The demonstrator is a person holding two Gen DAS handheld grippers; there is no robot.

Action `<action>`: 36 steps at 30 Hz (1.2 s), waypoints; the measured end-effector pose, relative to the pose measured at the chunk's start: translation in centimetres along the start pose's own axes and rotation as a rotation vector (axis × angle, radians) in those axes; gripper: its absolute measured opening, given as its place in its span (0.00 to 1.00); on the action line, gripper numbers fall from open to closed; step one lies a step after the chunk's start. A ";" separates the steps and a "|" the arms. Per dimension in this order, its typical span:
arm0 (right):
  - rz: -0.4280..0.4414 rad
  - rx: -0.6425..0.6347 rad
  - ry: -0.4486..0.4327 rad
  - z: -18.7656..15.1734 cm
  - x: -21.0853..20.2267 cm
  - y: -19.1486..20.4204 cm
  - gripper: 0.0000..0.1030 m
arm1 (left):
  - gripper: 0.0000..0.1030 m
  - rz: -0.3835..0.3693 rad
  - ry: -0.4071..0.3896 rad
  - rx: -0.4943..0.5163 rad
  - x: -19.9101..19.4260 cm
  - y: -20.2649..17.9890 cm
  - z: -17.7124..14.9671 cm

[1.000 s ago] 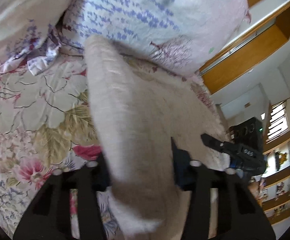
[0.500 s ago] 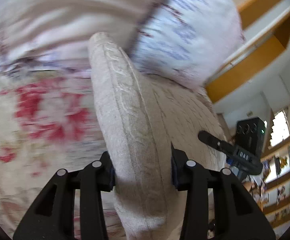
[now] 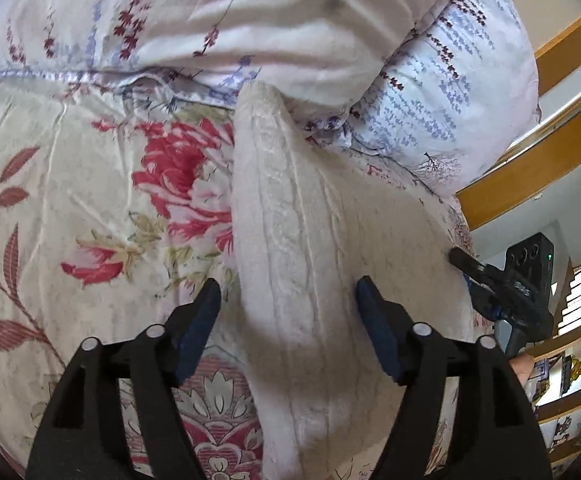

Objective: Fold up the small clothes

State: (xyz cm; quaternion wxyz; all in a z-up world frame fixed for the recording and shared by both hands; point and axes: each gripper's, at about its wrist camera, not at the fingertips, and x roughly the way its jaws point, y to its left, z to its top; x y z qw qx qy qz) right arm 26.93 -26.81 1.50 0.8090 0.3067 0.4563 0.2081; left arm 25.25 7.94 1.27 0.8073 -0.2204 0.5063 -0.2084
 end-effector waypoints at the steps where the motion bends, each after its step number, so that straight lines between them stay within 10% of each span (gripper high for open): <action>1: -0.041 -0.048 -0.028 0.2 0.3 0.7 0.11 | 0.70 -0.004 0.001 -0.009 -0.2 0.2 -0.3; 7: -0.230 -0.060 -0.040 0.5 0.5 -0.1 0.10 | 0.79 0.062 -0.020 0.031 -0.2 -0.7 -0.8; 19: -0.080 -0.329 -0.032 -6.0 -5.5 5.1 0.34 | 0.79 0.105 -0.039 0.112 -4.1 -1.3 -4.8; 28: -0.281 -0.366 0.011 -8.0 -2.5 5.5 0.43 | 0.82 0.260 -0.056 0.202 -2.6 -1.9 -6.5; 31: -0.314 -0.397 -0.072 -9.0 -4.9 6.2 0.78 | 0.82 0.287 -0.126 0.253 -4.1 -2.8 -7.5; 36: -0.426 -0.464 -0.210 -11.4 -7.7 7.2 0.98 | 0.96 0.315 -0.221 0.286 -6.7 -3.7 -10.0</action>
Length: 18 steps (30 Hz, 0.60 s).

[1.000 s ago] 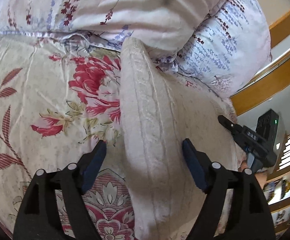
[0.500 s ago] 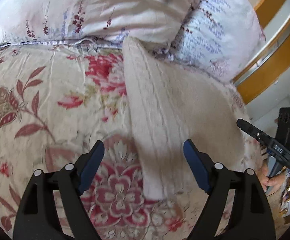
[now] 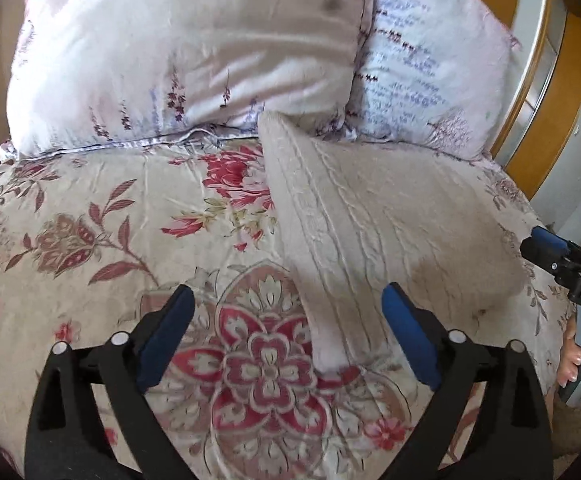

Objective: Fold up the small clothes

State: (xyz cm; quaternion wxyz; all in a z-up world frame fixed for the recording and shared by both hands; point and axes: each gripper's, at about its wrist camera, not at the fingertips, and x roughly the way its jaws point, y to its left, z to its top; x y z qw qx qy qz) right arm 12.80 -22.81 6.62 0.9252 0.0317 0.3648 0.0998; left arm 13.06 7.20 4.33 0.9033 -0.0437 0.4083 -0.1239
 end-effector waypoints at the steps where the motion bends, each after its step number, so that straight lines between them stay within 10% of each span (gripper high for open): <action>1: -0.018 0.003 -0.016 -0.3 -0.4 -0.1 0.99 | 0.98 0.006 -0.004 -0.002 -0.1 -0.2 0.0; 18: -0.025 0.082 0.099 -3.7 0.1 2.2 0.99 | 0.98 0.127 0.158 0.032 1.5 -3.5 -3.7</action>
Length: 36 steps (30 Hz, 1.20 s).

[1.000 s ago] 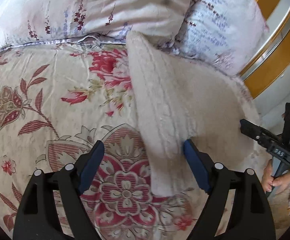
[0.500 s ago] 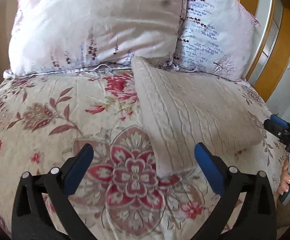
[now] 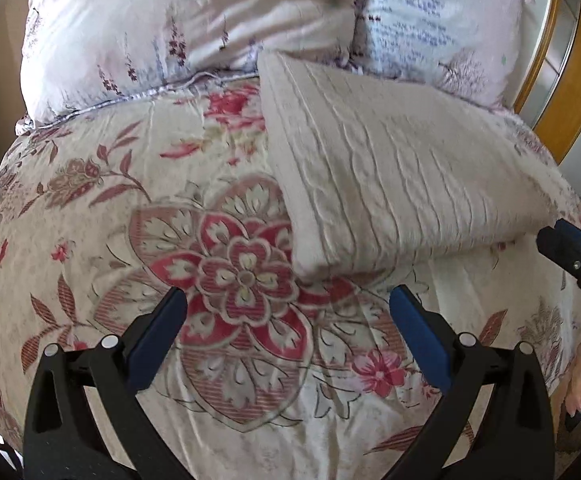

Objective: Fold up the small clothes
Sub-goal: 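Open both grippers and withdraw them from the folded sweater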

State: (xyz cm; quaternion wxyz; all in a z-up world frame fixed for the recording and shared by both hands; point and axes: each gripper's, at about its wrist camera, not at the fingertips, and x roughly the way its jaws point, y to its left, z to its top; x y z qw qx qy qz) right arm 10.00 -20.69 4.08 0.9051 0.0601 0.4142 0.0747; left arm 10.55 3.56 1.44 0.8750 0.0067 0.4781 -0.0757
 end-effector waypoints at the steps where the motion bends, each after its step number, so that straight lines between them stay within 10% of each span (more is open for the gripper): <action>1: -0.020 -0.018 0.005 -0.2 0.2 0.4 0.99 | 0.98 0.007 0.004 0.003 0.1 -0.2 -0.1; 36: -0.102 -0.093 0.127 -1.9 3.3 2.1 0.99 | 0.98 0.077 -0.014 0.007 1.2 -1.7 -0.5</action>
